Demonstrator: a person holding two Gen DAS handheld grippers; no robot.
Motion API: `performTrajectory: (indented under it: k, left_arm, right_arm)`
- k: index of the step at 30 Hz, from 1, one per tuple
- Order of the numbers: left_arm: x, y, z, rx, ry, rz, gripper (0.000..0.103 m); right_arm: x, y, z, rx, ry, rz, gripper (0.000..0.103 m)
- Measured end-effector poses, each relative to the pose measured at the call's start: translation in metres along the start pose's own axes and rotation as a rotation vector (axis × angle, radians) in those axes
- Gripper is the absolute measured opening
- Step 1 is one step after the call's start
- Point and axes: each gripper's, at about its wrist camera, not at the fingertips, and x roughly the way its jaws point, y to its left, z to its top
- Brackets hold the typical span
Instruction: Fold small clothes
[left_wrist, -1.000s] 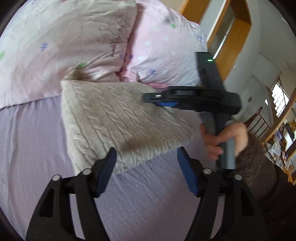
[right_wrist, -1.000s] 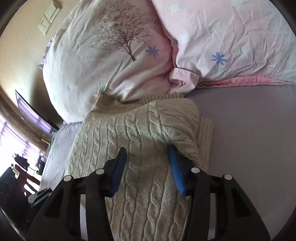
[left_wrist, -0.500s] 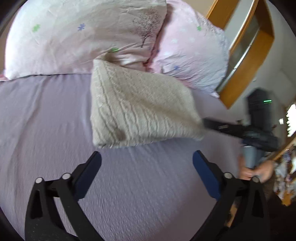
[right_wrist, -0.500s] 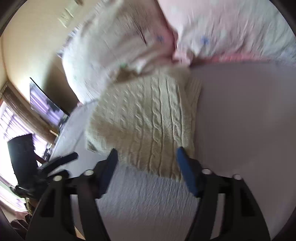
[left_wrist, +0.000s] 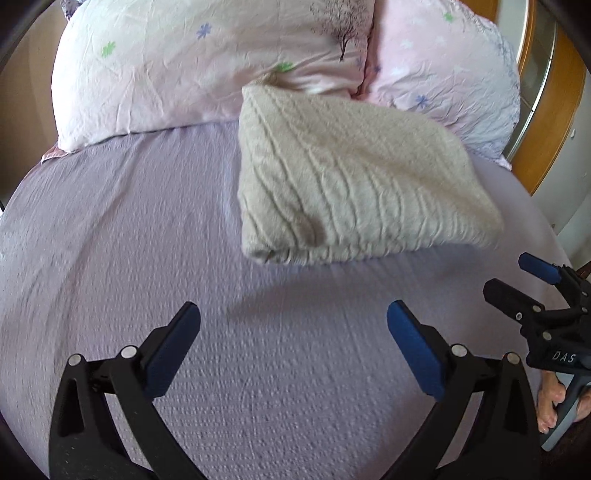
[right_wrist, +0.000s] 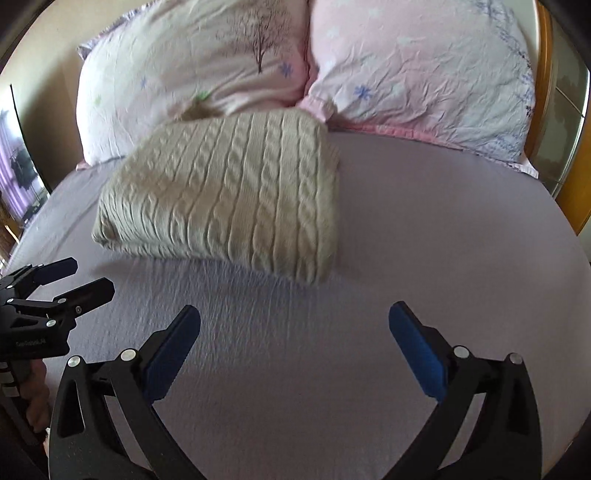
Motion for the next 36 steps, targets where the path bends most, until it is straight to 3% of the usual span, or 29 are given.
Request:
performTrajectory:
  k: [6,12,36]
  left_arm:
    - [0.002,-0.002,0.002,0.006,0.011,0.023,0.101]
    - [0.007,-0.012,0.002,0.061,0.038,0.092,0.101]
    - [0.006,-0.011,0.002,0.056,0.037,0.092,0.101]
  right_arm:
    - [0.002,0.007,-0.006,-0.027,0.024,0.002,0.102]
    - [0.005,0.011,-0.01,-0.036,0.057,0.011,0.102]
    - [0.007,0.014,-0.011,-0.048,0.082,0.001,0.102]
